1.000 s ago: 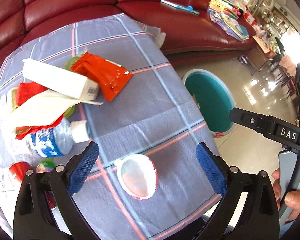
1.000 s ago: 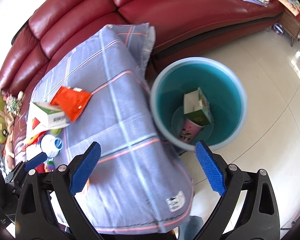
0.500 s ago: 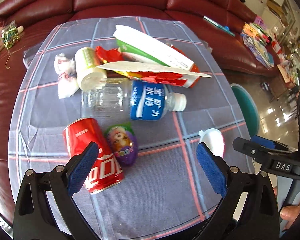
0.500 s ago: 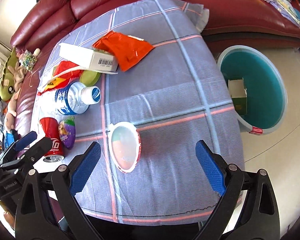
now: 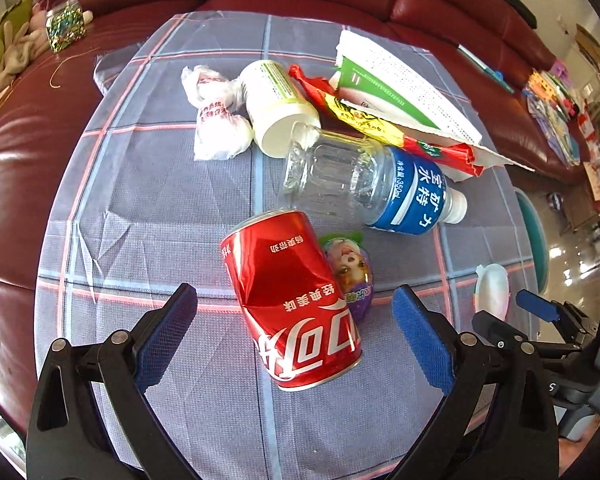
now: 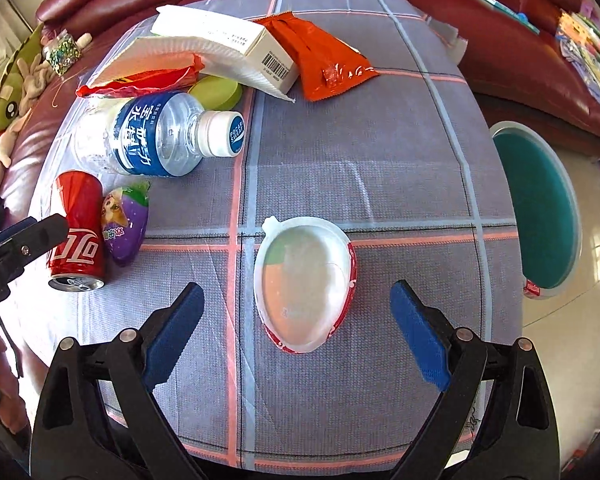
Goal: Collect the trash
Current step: 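Move both tools back over the table toward the can and white lid, then grasp the white plastic lid with the right tool while the left tool grasps the red Coca-Cola can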
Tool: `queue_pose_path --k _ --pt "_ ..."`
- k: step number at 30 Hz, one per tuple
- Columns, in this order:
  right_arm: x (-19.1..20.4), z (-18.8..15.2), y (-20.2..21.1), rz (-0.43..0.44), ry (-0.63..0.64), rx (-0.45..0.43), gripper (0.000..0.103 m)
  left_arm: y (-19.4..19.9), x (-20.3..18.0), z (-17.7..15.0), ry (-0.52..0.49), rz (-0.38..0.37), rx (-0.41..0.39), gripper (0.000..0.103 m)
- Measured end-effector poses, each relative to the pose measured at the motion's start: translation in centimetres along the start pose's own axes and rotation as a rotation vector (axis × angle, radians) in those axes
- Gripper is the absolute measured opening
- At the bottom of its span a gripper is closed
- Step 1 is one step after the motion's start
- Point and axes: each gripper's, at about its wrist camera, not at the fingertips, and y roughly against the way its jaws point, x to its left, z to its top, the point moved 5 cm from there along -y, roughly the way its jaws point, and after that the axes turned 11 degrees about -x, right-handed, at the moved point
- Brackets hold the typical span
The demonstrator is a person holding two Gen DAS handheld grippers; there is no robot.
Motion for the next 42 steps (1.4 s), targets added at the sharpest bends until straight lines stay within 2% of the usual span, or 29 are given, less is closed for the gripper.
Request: queue_pose_path --k 1,3,5,14,21,24,28,34,39,42 --pt "0.0 0.0 -0.1 -0.008 0.007 -0.001 0.08 -0.2 0.1 -0.1 0.004 -0.001 0.005 0.098" --pt "-0.1 -0.1 -0.4 -0.009 0.017 0.002 0.061 -0.4 -0.1 -0.2 -0.004 0.005 0.015 0.098" --pt "-0.2 -0.3 -0.7 -0.001 0.019 0.018 0.05 -0.8 -0.5 -0.4 -0.017 0.01 0.025 0.098" --pt "-0.5 -0.4 -0.5 0.07 -0.022 0.007 0.049 -2.1 0.3 -1.8 -0.018 0.048 0.064 0.098" --pt "-0.1 -0.3 -1.0 0.088 -0.029 0.015 0.049 -2.3 2.9 -2.4 0.015 0.089 0.078 0.098" --pt "0.2 -0.2 -1.1 0.097 -0.027 0.015 0.049 -2.1 3.0 -2.0 0.019 0.082 0.067 0.098" --pt "0.3 -0.1 -0.8 0.1 -0.027 0.008 0.049 -0.6 2.1 -1.3 -0.016 0.098 0.015 0.098" --pt "-0.9 0.5 -0.3 0.098 -0.058 -0.016 0.049 1.3 -2.1 0.5 -0.082 0.01 -0.058 0.098" --pt "-2.7 0.6 0.1 0.097 -0.101 -0.029 0.049 0.8 -6.0 0.7 -0.177 -0.041 -0.059 0.094" --pt "-3.6 0.4 0.1 0.102 -0.117 -0.031 0.049 0.3 -5.9 0.7 -0.174 -0.012 -0.053 0.094"
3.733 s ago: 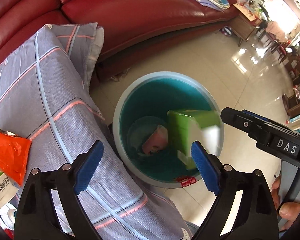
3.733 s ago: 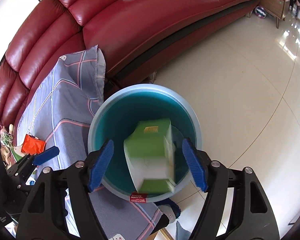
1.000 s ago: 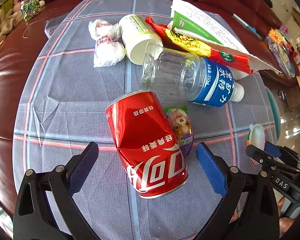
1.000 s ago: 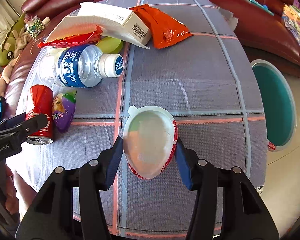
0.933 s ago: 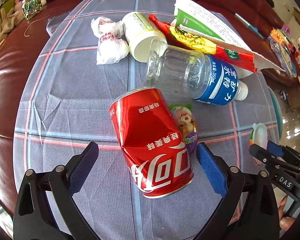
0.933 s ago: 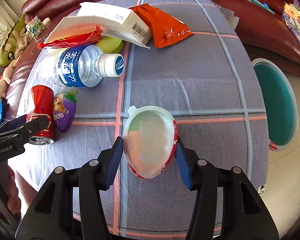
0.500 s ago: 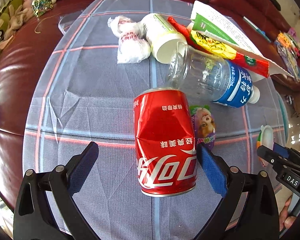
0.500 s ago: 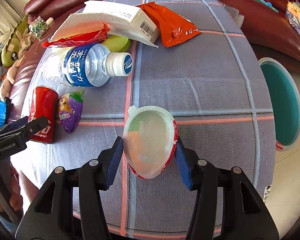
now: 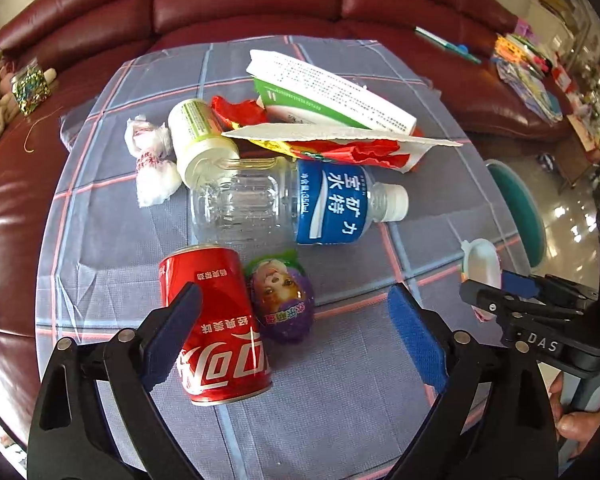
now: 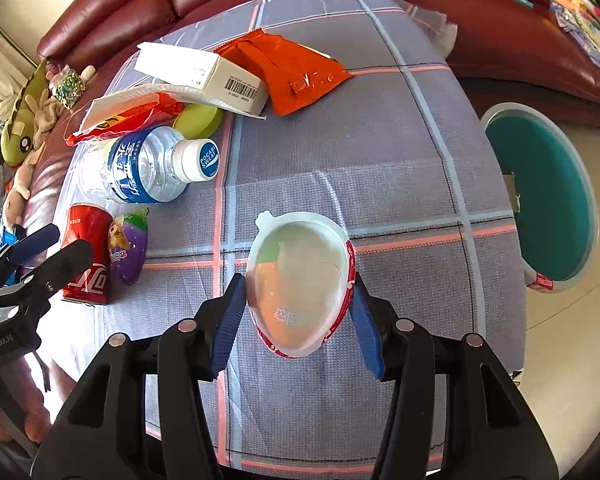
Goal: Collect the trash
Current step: 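Grasp the white plastic lid with the right tool while the left tool grasps the red Coca-Cola can, then carry the can and lid over the bin and open both tools to drop them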
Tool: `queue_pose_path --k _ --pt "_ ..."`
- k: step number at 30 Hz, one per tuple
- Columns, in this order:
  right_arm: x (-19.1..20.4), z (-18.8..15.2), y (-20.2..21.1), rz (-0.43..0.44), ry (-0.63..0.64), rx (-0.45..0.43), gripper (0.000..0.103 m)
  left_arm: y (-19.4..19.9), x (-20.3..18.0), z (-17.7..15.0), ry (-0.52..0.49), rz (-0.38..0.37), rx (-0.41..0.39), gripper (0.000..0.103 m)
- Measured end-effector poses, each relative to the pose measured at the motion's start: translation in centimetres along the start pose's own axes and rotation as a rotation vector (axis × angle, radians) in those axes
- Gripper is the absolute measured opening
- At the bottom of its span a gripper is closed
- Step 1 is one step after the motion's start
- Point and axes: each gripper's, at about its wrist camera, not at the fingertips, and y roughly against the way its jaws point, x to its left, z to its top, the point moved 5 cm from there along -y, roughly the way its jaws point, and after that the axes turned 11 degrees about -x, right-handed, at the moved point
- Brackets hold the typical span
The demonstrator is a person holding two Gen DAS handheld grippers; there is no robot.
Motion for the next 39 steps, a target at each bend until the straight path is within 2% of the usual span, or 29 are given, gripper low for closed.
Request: queue_pose_path --k 2,5,10,16,17,18,28,33,36,39 --pt "-0.3 0.0 -0.1 0.001 -0.003 0.0 0.05 -0.3 1.1 -0.2 0.03 0.014 0.013 0.094" --pt "-0.5 0.0 -0.3 0.009 -0.014 0.004 0.05 -0.4 2.2 -0.4 0.018 0.055 0.016 0.087" --pt "0.1 -0.1 -0.6 0.026 -0.006 0.009 0.05 -0.6 5.3 -1.9 0.087 0.093 0.059 0.087" --pt "0.9 0.0 -0.7 0.031 0.004 0.01 0.049 -2.5 6.7 -4.3 0.146 0.073 0.13 0.086" --pt "0.9 0.0 -0.7 0.031 0.005 0.009 0.05 -2.7 6.8 -4.5 0.157 0.059 0.133 0.074" --pt "0.9 0.0 -0.6 0.03 0.006 0.008 0.05 -2.8 6.8 -4.6 0.166 0.043 0.137 0.057" --pt "0.0 0.8 0.5 0.04 -0.003 -0.015 0.05 1.4 7.8 -3.2 0.198 0.048 0.018 0.057" --pt "-1.4 2.1 1.9 0.057 -0.039 -0.057 0.05 4.5 4.3 0.0 0.127 -0.013 -0.056 0.057" --pt "-4.1 3.4 3.6 0.042 -0.089 -0.106 0.049 5.0 0.0 2.4 0.052 -0.088 -0.079 0.058" --pt "-7.9 4.7 5.7 0.001 -0.145 -0.163 0.05 4.2 -5.4 4.4 -0.01 -0.187 -0.067 0.058"
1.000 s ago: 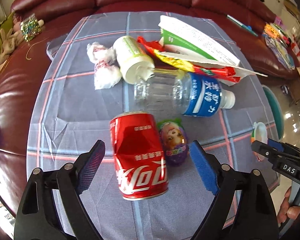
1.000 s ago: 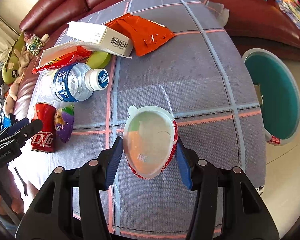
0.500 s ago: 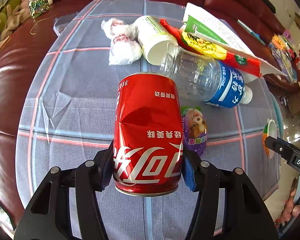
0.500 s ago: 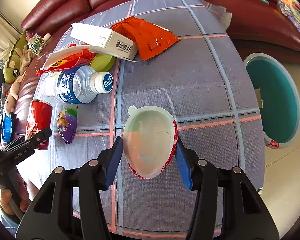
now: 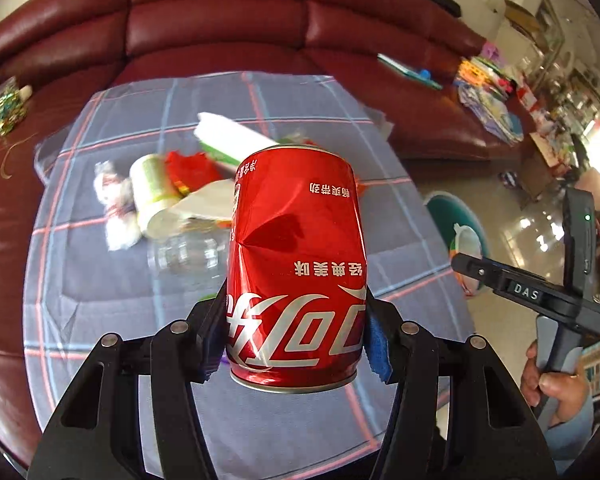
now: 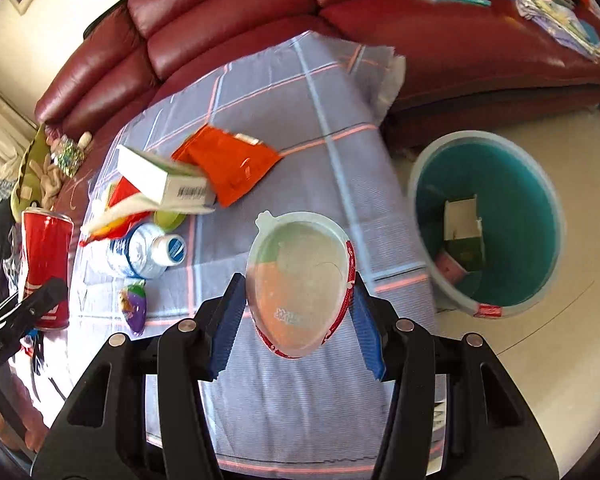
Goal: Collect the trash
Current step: 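Carry the can and lid over the bin and open both tools to drop them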
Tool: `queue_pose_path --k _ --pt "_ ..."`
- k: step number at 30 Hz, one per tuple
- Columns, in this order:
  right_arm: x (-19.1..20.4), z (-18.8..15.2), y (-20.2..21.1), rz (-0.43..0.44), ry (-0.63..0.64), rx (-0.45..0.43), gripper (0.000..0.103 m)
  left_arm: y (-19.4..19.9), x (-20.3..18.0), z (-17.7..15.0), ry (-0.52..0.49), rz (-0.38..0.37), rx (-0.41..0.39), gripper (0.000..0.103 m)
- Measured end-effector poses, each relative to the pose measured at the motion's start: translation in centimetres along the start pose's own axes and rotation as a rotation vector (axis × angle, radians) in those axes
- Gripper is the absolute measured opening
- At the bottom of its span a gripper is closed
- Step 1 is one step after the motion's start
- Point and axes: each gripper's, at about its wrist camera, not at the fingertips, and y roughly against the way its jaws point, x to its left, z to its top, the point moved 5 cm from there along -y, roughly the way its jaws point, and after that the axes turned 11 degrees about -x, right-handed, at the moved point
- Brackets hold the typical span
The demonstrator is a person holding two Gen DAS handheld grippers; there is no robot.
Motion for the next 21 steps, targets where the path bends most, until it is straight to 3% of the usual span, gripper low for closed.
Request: queue_pose_path --k 4,9,15,21 --pt "-5.9 2.8 2.9 -0.073 -0.077 -0.083 0.05 -2.8 -7.6 1.7 -0.121 -0.115 0.018 0.058" --pt "-12.8 4.7 5.4 -0.145 -0.165 -0.139 0.05 -7.9 -15.2 2.1 -0.222 -0.201 0.089 0.058" --pt "-18.0 4.7 4.7 -0.174 -0.241 -0.122 0.05 -13.6 -21.8 1.8 -0.306 -0.246 0.162 0.058" --pt "-20.8 4.4 3.0 -0.182 -0.292 -0.087 0.05 -19.2 -25.6 0.9 -0.319 -0.255 0.247 0.058"
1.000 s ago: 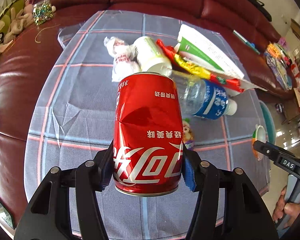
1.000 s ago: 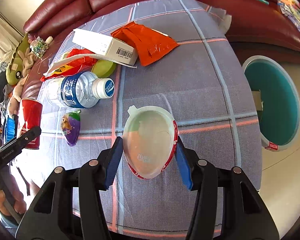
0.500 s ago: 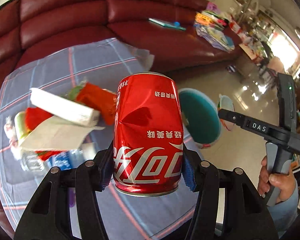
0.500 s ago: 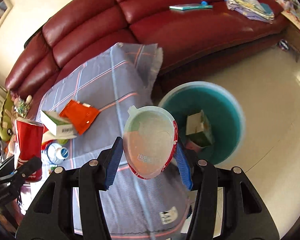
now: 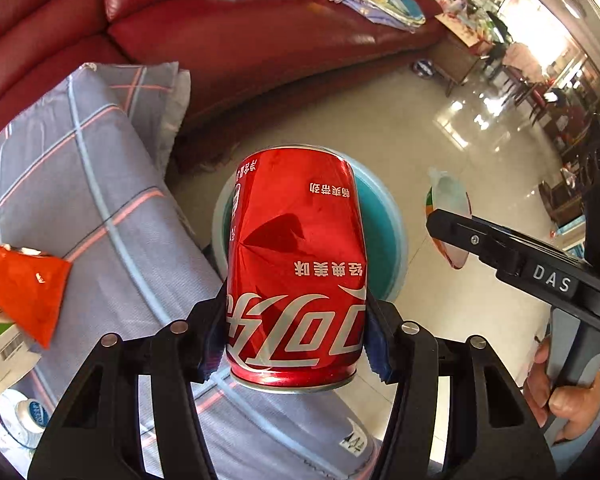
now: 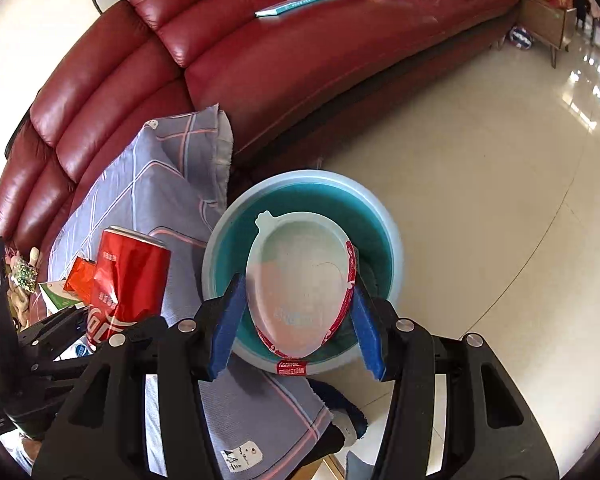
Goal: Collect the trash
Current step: 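Carry the can and lid over the bin and open both tools to drop them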
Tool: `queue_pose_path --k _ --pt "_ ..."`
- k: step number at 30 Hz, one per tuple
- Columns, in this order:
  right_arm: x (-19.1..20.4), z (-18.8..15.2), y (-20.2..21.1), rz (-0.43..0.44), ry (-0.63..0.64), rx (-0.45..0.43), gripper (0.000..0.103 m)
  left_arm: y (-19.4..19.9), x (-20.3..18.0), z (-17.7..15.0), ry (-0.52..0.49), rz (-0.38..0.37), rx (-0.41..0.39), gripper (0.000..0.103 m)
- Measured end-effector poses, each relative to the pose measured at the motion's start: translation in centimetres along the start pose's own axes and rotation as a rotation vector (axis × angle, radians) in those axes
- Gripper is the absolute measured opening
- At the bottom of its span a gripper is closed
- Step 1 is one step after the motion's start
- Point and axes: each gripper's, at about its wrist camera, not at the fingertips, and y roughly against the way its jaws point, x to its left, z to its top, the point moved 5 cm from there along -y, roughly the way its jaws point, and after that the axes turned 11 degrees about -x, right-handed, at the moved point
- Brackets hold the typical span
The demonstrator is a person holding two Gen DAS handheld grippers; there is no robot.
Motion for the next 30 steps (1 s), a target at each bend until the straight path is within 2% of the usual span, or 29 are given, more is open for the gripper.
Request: queue_pose_path --k 5,9,14,16,18,30 --pt "-1.5 0.5 -1.5 -0.016 -0.02 0.023 0.05 -3.6 -0.2 0.4 0.002 0.022 0.05 0.058" --pt "-1.9 0.6 -2.2 -0.021 -0.02 0.038 0.05 -5.0 0.3 0.6 0.027 0.05 0.062 0.067" --pt "-1.6 0.3 -3.0 -0.019 -0.017 0.047 0.05 -4.8 1.1 0.0 0.055 0.054 0.067 0.067" --pt "-1.6 0.3 -3.2 -0.018 -0.013 0.052 0.05 -4.5 1.5 -0.2 0.067 0.053 0.066 0.075" --pt "-1.5 0.1 -3.5 -0.016 -0.012 0.06 0.05 -4.0 1.8 -0.4 0.077 0.065 0.052 0.087" --pt "0.8 -0.1 -4.9 -0.006 0.029 0.09 0.051 -2.0 2.7 -1.0 0.094 0.074 0.023 0.093"
